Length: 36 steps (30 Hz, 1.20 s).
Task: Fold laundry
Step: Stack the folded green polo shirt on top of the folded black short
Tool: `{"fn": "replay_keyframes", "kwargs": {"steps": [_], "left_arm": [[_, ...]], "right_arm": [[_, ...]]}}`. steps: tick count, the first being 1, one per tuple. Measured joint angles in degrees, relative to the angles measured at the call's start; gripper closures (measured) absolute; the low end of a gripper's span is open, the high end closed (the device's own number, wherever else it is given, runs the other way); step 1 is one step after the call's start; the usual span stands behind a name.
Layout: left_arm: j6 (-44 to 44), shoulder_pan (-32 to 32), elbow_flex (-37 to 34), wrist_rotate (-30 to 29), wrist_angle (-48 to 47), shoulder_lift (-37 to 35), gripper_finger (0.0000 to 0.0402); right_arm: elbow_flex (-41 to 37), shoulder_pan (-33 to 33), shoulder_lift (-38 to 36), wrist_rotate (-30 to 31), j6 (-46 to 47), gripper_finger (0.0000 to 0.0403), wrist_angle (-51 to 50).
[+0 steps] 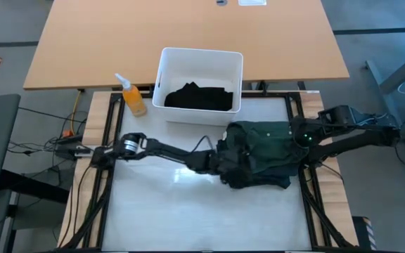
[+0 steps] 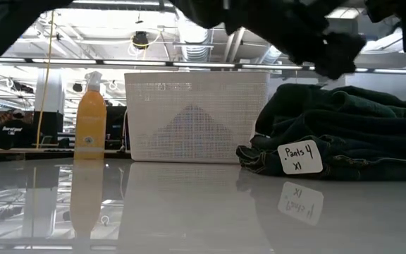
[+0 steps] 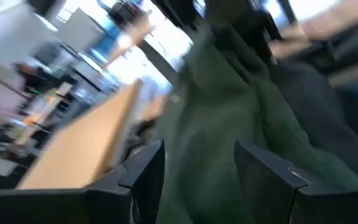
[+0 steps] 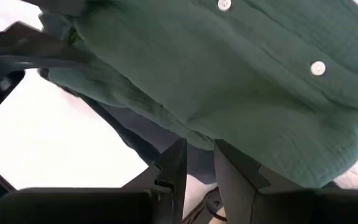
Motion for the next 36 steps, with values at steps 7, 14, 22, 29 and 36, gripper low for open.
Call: {"fn": "replay_keyframes", "kwargs": {"steps": [7, 14, 22, 29, 36], "left_arm": [[-2.5, 1.1, 11.2, 3.7, -16.4, 5.5, 0.0218], [4.0, -0.3, 11.7, -0.1, -18.5, 5.6, 0.0218], [2.9, 2.3, 11.7, -1.4, -21.3, 5.7, 0.0222], [-1.3, 2.8, 11.7, 3.8, -28.8, 5.7, 0.0288], [5.4, 1.1, 11.7, -2.3, -30.8, 3.2, 0.0392]], "right_arm": [[-0.1, 0.3, 1.2, -1.5, -0.3, 0.0296, -0.1], [-0.1, 0.7, 1.2, -2.5, -2.8, 0.0296, -0.1], [-0.1, 0.7, 1.2, -2.5, -3.4, 0.0296, -0.1], [-0.1, 0.7, 1.2, -2.5, -4.7, 0.0295, -0.1], [-0.1, 0.7, 1.2, -2.5, -4.8, 0.0295, -0.1]]}}
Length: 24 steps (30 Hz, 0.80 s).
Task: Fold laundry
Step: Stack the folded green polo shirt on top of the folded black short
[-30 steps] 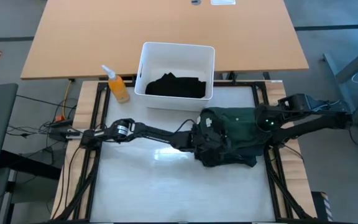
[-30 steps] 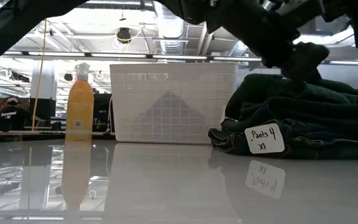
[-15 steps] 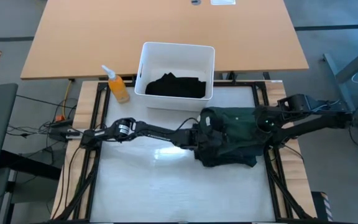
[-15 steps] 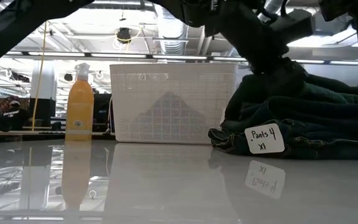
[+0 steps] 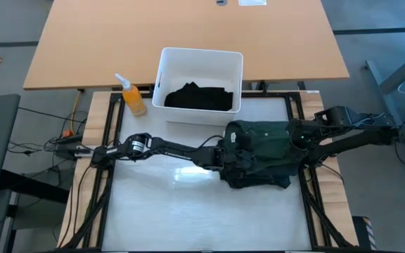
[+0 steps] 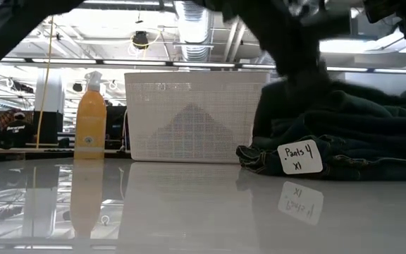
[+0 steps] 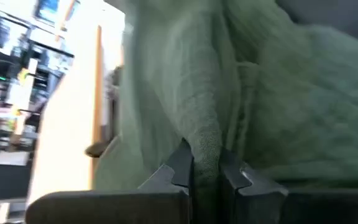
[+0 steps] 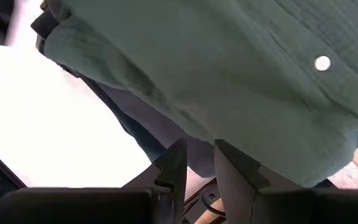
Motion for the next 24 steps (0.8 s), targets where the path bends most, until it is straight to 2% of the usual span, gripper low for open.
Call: {"fn": "replay_keyframes", "kwargs": {"steps": [5, 9, 12, 17, 22, 24], "left_arm": [[-0.1, -1.0, 0.0, 1.2, -4.8, -4.9, 0.0397], [-6.7, -1.0, 0.1, 6.9, -9.5, -5.4, 0.0399], [-10.2, -0.7, 0.1, 11.2, -9.6, -3.0, 0.0399], [-10.7, -1.2, -0.1, 7.3, -10.3, -1.0, 0.04], [-12.7, -1.1, 0.0, 7.2, -10.6, -1.3, 0.0401], [-13.4, -1.1, 0.0, 8.3, -11.5, -1.3, 0.0401]], "right_arm": [[0.0, 0.0, -0.1, 0.0, -0.8, 0.0295, 0.0], [0.0, 0.0, 0.1, -2.0, -5.7, 0.0295, 0.0], [-1.6, 0.0, 0.8, -3.1, -9.0, 0.0295, 0.0], [-10.6, 0.0, 2.7, -5.4, -18.4, 0.0296, -0.1], [-19.2, 0.7, 7.5, -7.6, -20.4, 0.0296, 1.1], [-18.2, 1.7, 10.0, -6.8, -20.1, 0.0299, 0.7]]}}
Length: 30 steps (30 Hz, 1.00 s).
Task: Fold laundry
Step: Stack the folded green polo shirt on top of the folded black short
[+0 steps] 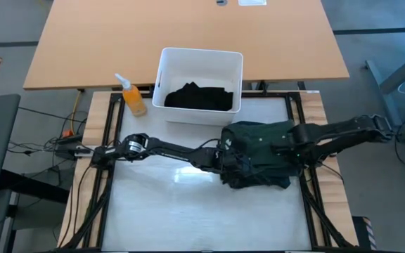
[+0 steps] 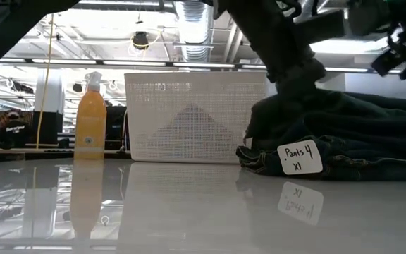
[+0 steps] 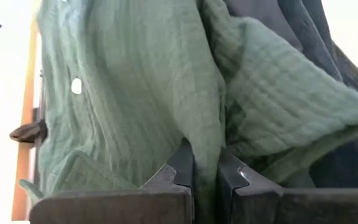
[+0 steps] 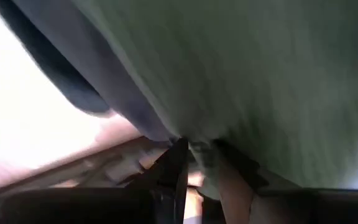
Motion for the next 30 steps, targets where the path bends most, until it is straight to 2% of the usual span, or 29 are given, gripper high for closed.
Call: {"fn": "replay_keyframes", "kwargs": {"steps": [3, 7, 14, 17, 23, 27, 30], "left_arm": [[-0.7, -0.1, 0.0, 0.6, -2.5, 0.0, 0.0401], [-0.6, -0.8, 0.0, -2.8, -5.0, -0.1, 0.0401], [0.9, -2.3, 0.0, -6.1, -5.3, -0.5, 0.04], [-1.2, -2.3, 0.0, -6.8, -6.2, -0.5, 0.0382], [-1.2, -2.9, 0.0, -9.6, -8.0, -1.4, 0.0303], [-1.0, -3.5, 0.0, -13.2, -12.5, -5.3, 0.0257], [-4.8, -3.1, 0.0, -11.7, -18.1, -9.2, 0.0234]], "right_arm": [[0.6, 2.4, 2.9, 0.1, -0.9, 0.0308, 0.8], [3.7, 4.7, 5.7, -5.1, -3.7, 0.0323, -1.1], [14.7, 6.6, 5.3, -4.7, -5.0, 0.0347, -0.6], [20.4, 6.3, 4.4, -1.3, -5.1, 0.0351, -0.7], [31.2, 3.6, 3.7, 9.6, -9.9, 0.0353, -0.6], [38.4, 0.1, 4.2, 17.0, -14.3, 0.0353, 1.6], [42.8, -3.1, 4.5, 18.9, -16.7, 0.0353, 4.8]]}}
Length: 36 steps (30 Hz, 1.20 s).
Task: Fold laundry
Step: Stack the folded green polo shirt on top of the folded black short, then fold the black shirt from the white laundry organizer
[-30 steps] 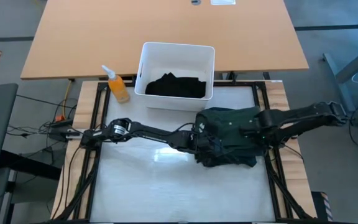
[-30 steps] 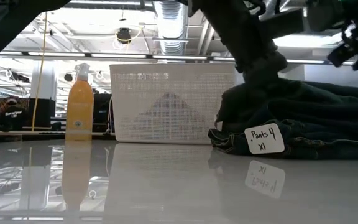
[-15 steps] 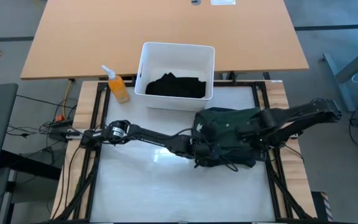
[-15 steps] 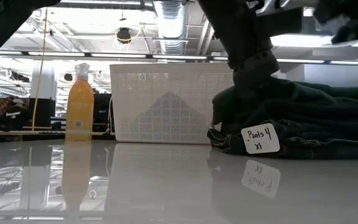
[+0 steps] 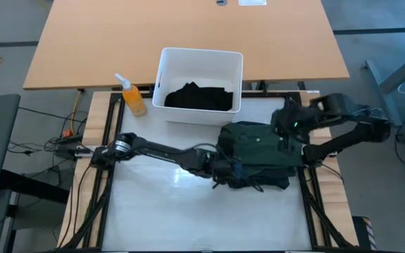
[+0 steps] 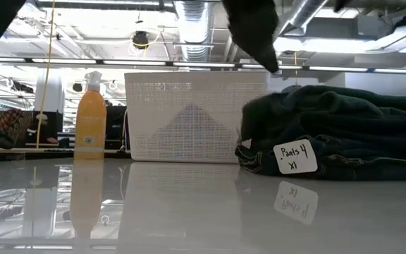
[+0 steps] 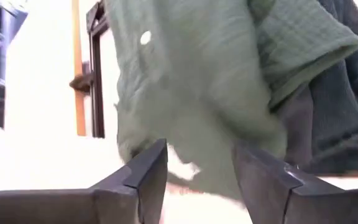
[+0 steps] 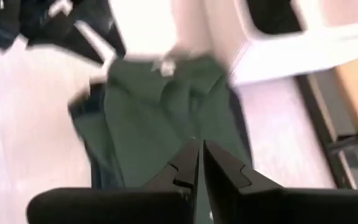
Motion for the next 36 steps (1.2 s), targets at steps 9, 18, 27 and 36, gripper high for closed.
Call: {"fn": "replay_keyframes", "kwargs": {"steps": [9, 18, 27, 36], "left_arm": [[2.1, 6.7, -2.6, 2.8, -3.7, -12.2, 0.0222], [-0.6, 29.6, -2.5, 22.9, -2.6, -20.4, 0.0221], [-5.7, 44.8, -2.7, 38.9, -8.5, -7.6, 0.0221], [-5.3, 45.2, -2.7, 41.0, -10.3, 2.4, 0.0221]], "right_arm": [[4.1, -4.9, -0.2, 0.1, -0.7, 0.0353, 1.2], [1.2, -3.4, -0.1, -0.1, -0.4, 0.0353, 0.8], [1.1, -2.4, 0.1, 0.0, -0.1, 0.0353, 0.8], [1.1, -2.4, 0.1, 0.0, -0.1, 0.0353, 0.8]]}}
